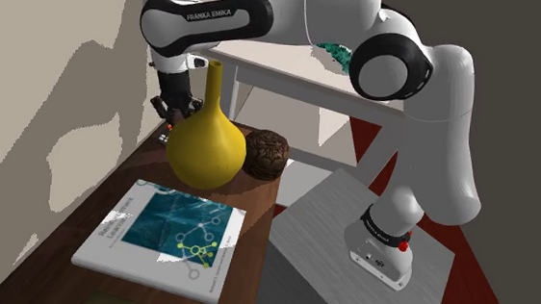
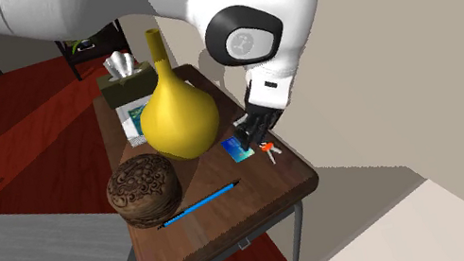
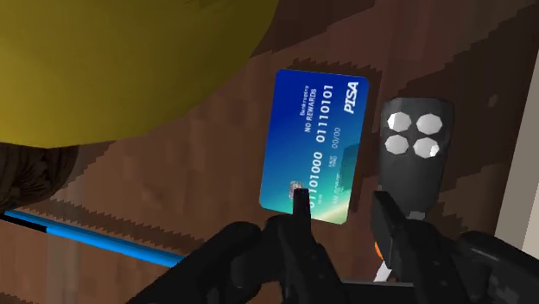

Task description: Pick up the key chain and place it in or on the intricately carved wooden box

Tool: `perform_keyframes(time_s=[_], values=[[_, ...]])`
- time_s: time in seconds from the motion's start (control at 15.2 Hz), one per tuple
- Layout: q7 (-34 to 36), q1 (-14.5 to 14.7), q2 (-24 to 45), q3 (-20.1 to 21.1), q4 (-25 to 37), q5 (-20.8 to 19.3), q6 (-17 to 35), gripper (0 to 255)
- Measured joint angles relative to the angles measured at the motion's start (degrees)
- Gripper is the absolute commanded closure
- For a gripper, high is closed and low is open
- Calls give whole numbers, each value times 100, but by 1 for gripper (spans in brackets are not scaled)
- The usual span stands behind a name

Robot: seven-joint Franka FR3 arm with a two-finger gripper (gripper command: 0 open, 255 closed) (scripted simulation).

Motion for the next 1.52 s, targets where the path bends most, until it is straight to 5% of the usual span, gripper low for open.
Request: perform_keyframes(time_s=[0.33,1.19,1.25,1.52], values=[[327,27,-227,82,-275,475,632,0],[280,88,-207,81,-566,594,1027,0],[279,92,-211,79,-574,593,1036,255],[283,94,-144,89,-555,597,1054,255]])
